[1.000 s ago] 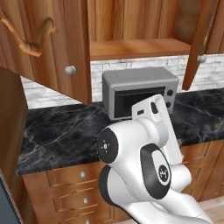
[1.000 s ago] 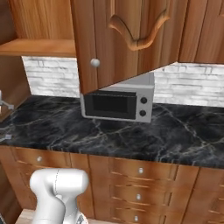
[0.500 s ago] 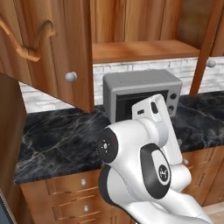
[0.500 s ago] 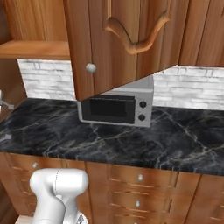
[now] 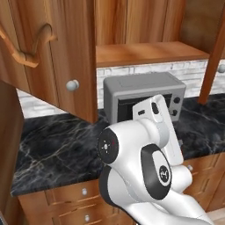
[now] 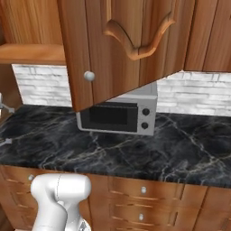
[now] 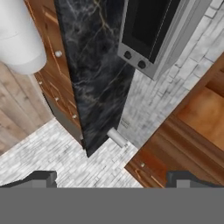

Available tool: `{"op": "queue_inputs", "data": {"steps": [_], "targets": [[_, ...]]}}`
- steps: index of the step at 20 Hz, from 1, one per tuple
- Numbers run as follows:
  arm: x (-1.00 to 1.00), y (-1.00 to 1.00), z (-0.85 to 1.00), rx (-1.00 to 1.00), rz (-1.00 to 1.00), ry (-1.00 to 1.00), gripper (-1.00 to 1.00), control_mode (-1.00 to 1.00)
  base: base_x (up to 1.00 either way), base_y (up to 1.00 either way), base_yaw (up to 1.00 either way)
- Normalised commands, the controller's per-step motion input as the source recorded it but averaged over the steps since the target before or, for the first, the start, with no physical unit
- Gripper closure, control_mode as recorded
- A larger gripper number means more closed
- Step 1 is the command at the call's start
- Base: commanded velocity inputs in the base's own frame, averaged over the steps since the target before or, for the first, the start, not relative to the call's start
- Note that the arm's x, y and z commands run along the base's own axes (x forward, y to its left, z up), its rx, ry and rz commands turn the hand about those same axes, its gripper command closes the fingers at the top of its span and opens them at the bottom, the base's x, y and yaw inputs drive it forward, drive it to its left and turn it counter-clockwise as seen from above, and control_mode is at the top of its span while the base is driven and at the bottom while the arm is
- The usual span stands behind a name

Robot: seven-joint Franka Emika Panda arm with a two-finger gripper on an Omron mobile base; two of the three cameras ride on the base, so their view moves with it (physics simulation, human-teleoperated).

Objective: Close all open cabinet doors.

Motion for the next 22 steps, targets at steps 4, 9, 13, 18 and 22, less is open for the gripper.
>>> {"op": "queue_inputs", "data": {"steps": [4, 9, 13, 18, 22], "targets": [[0.00, 0.00, 0.00, 0.00, 0.00, 0.00, -1.00, 1.00, 0.25, 0.13, -0.01], [0.00, 0.00, 0.00, 0.00, 0.00, 0.00, -1.00, 1.00, 0.23, 0.21, -0.02], [0.00, 0.00, 0.00, 0.00, 0.00, 0.00, -1.00, 1.00, 0.26, 0.24, -0.03], [0.07, 0.00, -0.01, 0.00, 0.00, 0.02, -1.00, -1.00, 0.12, 0.02, 0.00], [-0.08, 0.00, -0.04, 0.00, 0.00, 0.02, -1.00, -1.00, 0.00, 0.00, 0.00]]}}
